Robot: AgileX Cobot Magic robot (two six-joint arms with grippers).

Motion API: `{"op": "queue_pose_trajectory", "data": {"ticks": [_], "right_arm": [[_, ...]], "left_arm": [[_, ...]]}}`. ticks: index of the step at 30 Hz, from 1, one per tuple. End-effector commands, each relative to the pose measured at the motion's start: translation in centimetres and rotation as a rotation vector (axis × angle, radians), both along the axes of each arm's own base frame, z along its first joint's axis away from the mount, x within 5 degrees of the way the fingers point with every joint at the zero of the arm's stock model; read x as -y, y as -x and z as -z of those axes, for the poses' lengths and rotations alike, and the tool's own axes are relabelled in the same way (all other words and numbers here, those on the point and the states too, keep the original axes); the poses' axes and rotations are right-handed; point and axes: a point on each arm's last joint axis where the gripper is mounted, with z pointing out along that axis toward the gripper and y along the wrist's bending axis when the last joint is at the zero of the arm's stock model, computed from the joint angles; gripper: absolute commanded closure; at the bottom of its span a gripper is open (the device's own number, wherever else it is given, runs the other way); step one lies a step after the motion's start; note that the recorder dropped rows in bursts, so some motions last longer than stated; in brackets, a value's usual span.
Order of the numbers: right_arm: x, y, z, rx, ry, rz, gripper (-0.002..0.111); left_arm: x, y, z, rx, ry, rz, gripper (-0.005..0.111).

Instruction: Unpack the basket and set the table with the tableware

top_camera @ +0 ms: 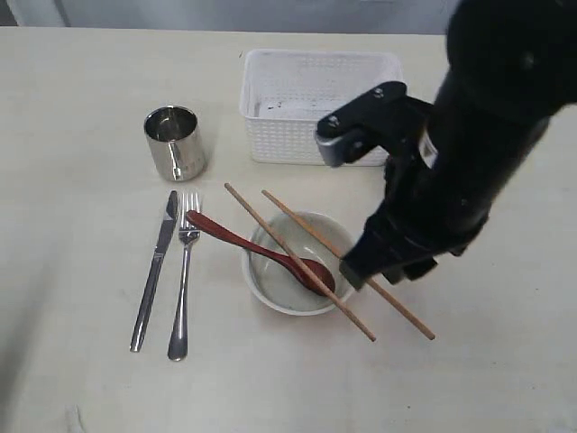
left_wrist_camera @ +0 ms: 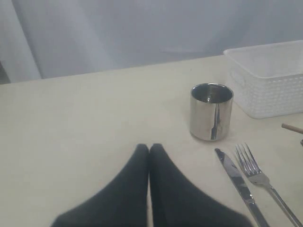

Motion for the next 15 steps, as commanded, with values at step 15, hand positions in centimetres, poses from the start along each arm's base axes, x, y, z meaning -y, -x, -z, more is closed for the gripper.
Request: {"op": "queue_pose_trajectory", "data": {"ticks": [15], "right_arm": [[3.1, 3.4, 4.5, 0.061, -0.084, 0.002, 0.064]], "left_arm": [[0.0, 0.0, 0.0, 0.009, 0.000, -0.001, 0.107]]}}
